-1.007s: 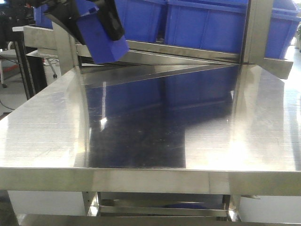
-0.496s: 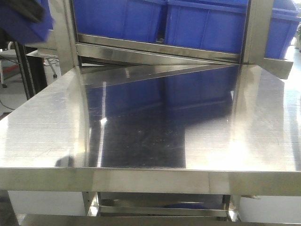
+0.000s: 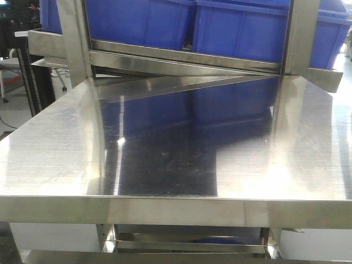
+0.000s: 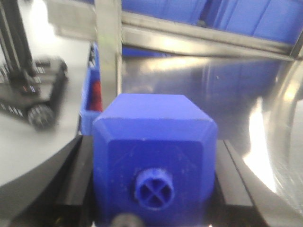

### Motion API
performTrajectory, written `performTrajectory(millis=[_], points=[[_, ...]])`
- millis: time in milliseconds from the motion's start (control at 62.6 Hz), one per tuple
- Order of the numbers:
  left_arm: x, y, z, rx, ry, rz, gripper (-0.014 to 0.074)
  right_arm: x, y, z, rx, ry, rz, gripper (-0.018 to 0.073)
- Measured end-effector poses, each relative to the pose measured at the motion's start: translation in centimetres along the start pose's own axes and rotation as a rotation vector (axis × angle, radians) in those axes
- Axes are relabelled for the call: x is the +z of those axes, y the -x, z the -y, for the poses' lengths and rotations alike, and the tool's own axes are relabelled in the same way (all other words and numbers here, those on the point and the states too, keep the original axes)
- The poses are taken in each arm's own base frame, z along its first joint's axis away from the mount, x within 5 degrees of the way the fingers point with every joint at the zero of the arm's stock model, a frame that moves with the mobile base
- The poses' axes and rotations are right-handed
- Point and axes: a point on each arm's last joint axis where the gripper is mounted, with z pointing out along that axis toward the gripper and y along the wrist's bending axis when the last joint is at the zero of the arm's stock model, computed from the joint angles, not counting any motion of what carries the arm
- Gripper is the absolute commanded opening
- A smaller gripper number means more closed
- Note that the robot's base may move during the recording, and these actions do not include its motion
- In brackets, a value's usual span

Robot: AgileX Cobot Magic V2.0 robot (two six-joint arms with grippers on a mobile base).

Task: Pick and sort blue part to right shelf
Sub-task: 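Hold both blue parts raised in the grippers, then drive the base away from the table down the aisle holding both parts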

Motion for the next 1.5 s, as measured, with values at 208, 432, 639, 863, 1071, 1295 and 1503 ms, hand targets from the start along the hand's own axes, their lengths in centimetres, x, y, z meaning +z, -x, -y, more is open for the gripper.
performTrajectory(millis=[208,432,639,863,1071,1295,1503], points=[[-2.8,-0.7,-0.1,0.038,0.003,0.105,0.0387,0.0,0.0,0.0,0.0,0.0,0.0,0.0407],[-5.0,-0.3,0.1,0.045,-0.001,0.215,0.0387,0.0,0.0,0.0,0.0,0.0,0.0,0.0407],[-5.2,-0.2,0.1,0.047,-0.001,0.221,0.0387,0.0,0.0,0.0,0.0,0.0,0.0,0.0407],[-5.2,-0.2,0.1,0.047,-0.001,0.221,0.0387,0.0,0.0,0.0,0.0,0.0,0.0,0.0407],[-5.2,-0.2,0.1,0.047,-0.001,0.221,0.0387,0.0,0.0,0.0,0.0,0.0,0.0,0.0407],[-5.2,-0.2,0.1,0.049,-0.001,0.221,0.0387,0.0,0.0,0.0,0.0,0.0,0.0,0.0407],[-5.2,-0.2,0.1,0.049,-0.001,0.221,0.0387,0.0,0.0,0.0,0.0,0.0,0.0,0.0407]])
